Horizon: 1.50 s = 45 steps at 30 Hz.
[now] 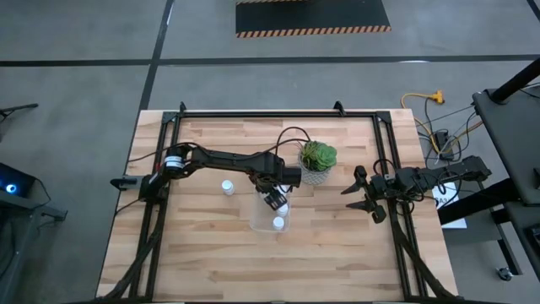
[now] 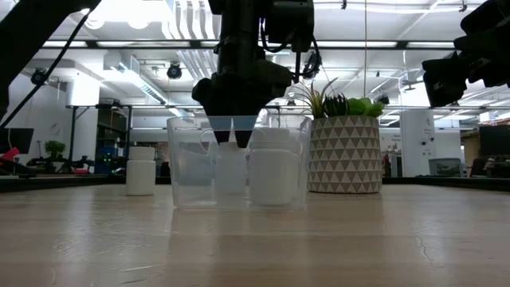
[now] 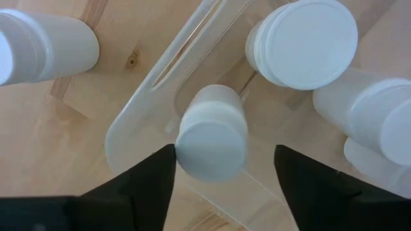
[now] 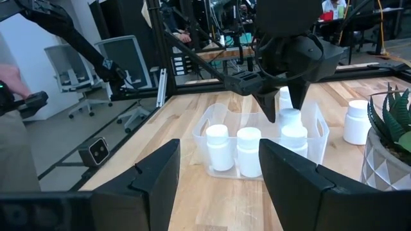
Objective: Pick and place pill bottles into a basket
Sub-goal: Put the white medicine bottle into the transparent bin
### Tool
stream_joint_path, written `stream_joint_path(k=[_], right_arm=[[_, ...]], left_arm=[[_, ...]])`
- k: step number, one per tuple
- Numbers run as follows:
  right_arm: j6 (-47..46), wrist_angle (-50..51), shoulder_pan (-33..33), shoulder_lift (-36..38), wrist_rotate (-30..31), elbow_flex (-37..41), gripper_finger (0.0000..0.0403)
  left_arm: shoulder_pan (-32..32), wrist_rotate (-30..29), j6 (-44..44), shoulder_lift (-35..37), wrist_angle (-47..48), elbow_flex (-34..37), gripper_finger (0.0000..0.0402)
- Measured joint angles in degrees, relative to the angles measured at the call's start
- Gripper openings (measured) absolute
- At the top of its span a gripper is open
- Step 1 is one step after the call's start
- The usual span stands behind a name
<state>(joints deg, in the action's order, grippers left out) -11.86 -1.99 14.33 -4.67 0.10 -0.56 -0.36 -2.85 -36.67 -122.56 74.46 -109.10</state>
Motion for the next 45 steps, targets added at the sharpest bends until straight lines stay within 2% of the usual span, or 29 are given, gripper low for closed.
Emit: stream_joint_path(k=[8,18,25,35,40,45], right_arm=[[0.0,0.0,0.0,0.0,0.0,0.0,0.0201],[-0.1,0.0,0.0,0.0,0.0,0.0,0.0201],[0.0,0.0,0.0,0.0,0.0,0.0,0.0201],[0.0,0.0,0.0,0.0,0.0,0.0,0.0201],[0.0,0.0,0.0,0.0,0.0,0.0,0.0201],[0.0,0.0,0.0,0.0,0.0,0.0,0.0201]], left_arm=[[0.0,0.0,-0.1,0.0,0.0,0.0,0.0289],[-0.2,0.1,-0.3,3.5,1.1,0.0,0.0290],[-0.2,-0.1,-0.6,7.7,6.4,0.0,0.0290],[-0.3,-0.1,0.2,9.0,12.0,0.5,0.0290],[-0.3,0.0,1.2,10.4,11.6,4.4,0.0290],[-0.2,-0.9,-0.4,15.4,9.1,12.7,0.0290]])
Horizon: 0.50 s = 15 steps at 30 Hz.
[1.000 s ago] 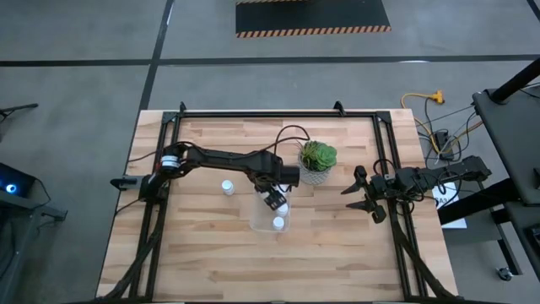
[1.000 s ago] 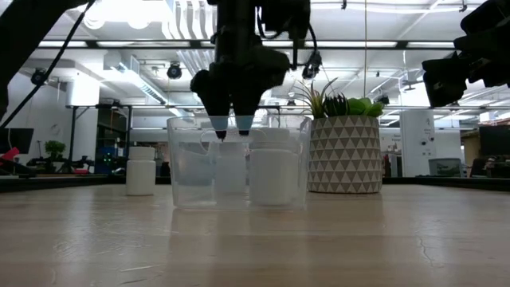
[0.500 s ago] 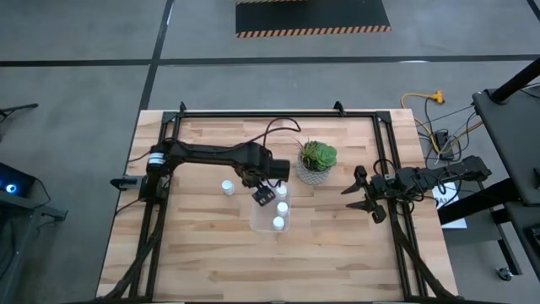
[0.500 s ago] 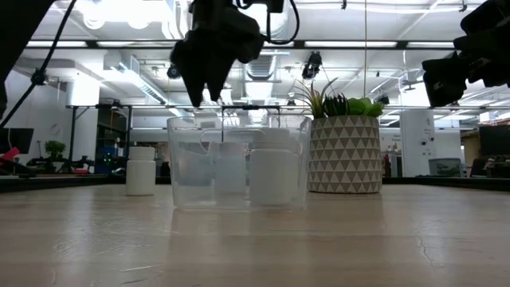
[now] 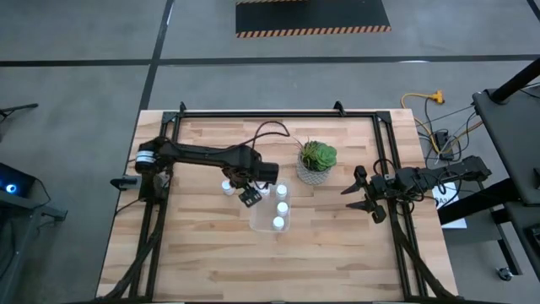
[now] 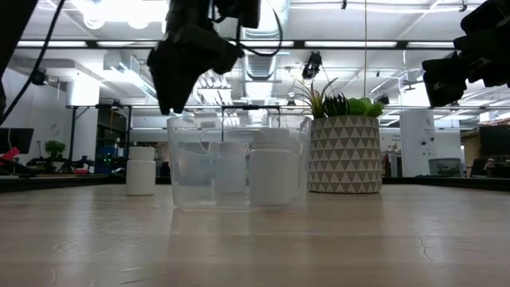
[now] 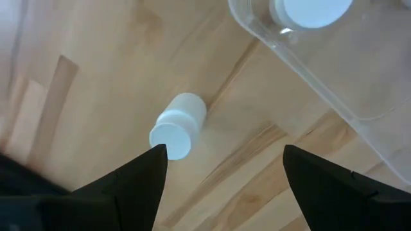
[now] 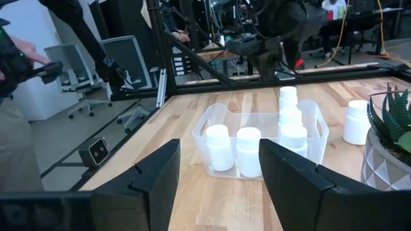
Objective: Pick and place pill bottles into a basket
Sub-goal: Put the white medicine bottle into the transparent bin
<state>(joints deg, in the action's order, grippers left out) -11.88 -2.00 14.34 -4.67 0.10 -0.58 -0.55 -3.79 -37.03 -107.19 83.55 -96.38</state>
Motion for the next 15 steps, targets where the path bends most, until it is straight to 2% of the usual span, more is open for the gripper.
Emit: stream_joint_path(k=[4,7,15], right_arm=[[0.0,0.0,0.0,0.0,0.0,0.0,0.0201],[-0.1,0.0,0.0,0.0,0.0,0.0,0.0201],[0.0,0.0,0.0,0.0,0.0,0.0,0.0201]], left_arm=[[0.3,0.3,-2.1,6.1,-7.0,8.2,0.0290],[1.1,0.3,-4.0,9.9,-8.7,13.2,0.0290],[3.6,1.9,-4.7,14.6,-12.6,23.0,0.0290]])
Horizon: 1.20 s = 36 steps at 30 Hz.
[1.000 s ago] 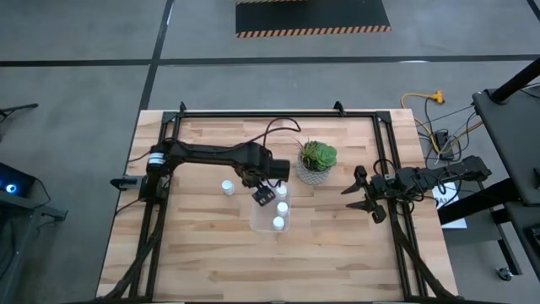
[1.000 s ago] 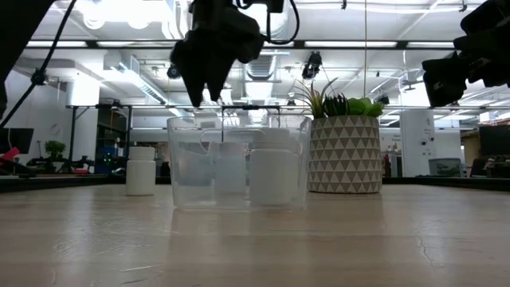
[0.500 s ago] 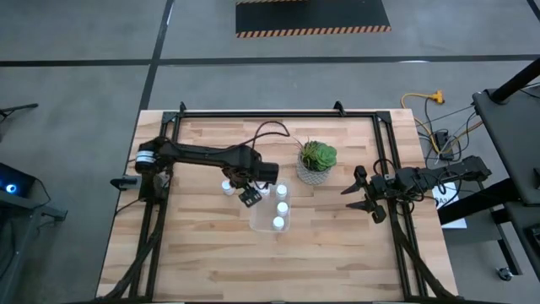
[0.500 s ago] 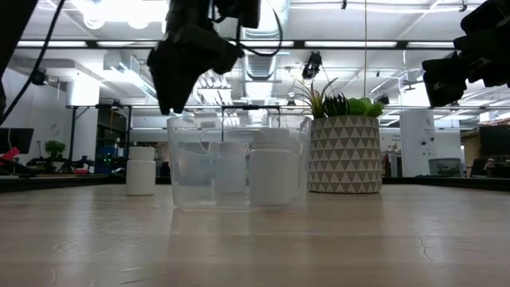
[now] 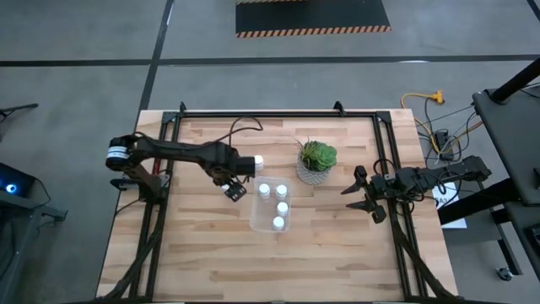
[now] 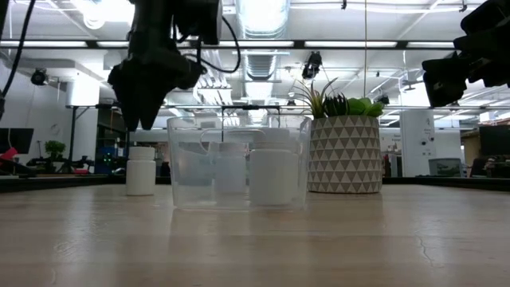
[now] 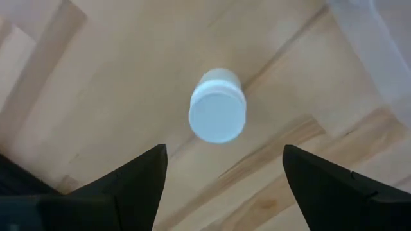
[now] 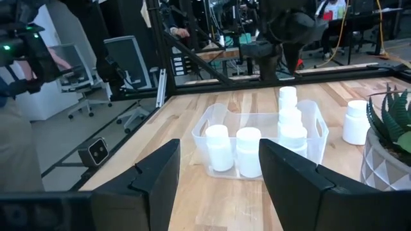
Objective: Pick and place pill bottles into a basket
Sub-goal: Put the white medicine bottle into the transparent bin
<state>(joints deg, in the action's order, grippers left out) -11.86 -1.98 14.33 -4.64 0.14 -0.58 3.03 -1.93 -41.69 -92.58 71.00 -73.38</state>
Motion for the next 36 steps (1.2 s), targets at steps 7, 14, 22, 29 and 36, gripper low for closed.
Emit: stream_joint_path(k=[7,14,22,29,36], right_arm=[[-0.1,0.0,0.0,0.0,0.0,0.0,0.0201],[0.0,0.0,0.0,0.0,0.0,0.0,0.0201],[-0.1,0.0,0.0,0.0,0.0,0.0,0.0201],[0.0,0.0,0.0,0.0,0.0,0.0,0.0201],[-0.1,0.0,0.0,0.0,0.0,0.0,0.0201]], left_arm=[[0.1,1.8,0.0,0.0,-4.2,3.2,0.0290],[0.6,1.5,0.5,0.0,-6.9,4.4,0.0290],[1.2,1.4,0.3,0.0,-9.2,8.6,0.0290],[1.1,1.4,0.1,0.0,-12.2,10.0,0.0290],[1.2,1.4,0.1,-0.1,-12.5,9.7,0.0290]])
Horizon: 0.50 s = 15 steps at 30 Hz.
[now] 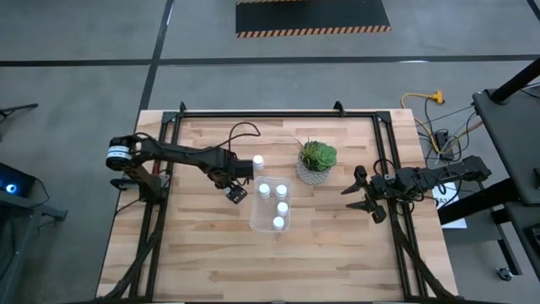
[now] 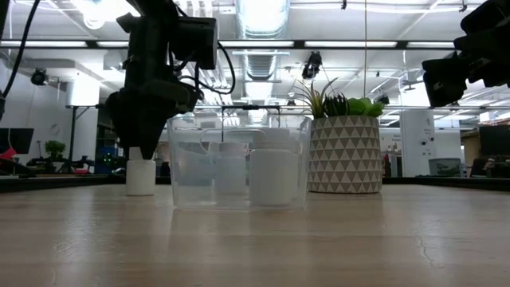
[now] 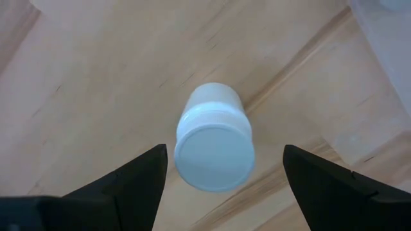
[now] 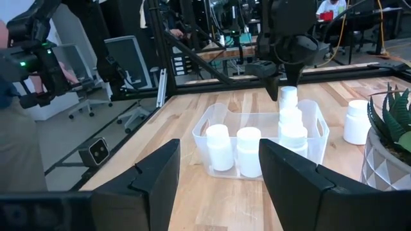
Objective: Pick and place pill bottles into a basket
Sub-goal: Put the white medicine bottle into the transparent bin
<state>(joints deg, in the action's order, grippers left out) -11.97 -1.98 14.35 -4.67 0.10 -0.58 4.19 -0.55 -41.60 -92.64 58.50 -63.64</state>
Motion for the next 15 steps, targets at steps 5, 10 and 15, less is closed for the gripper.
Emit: stream_joint_path(k=[5,10,15], right_arm=[[0.0,0.0,0.0,0.0,0.0,0.0,0.0201],[0.0,0.0,0.0,0.0,0.0,0.0,0.0201],[0.0,0.0,0.0,0.0,0.0,0.0,0.0201]], left_arm=[[0.0,-0.2,0.0,0.0,0.0,0.2,0.0290],[0.0,-0.8,0.3,0.0,0.0,0.1,0.0262],[0.0,-2.5,0.5,0.0,0.0,0.0,0.0200]])
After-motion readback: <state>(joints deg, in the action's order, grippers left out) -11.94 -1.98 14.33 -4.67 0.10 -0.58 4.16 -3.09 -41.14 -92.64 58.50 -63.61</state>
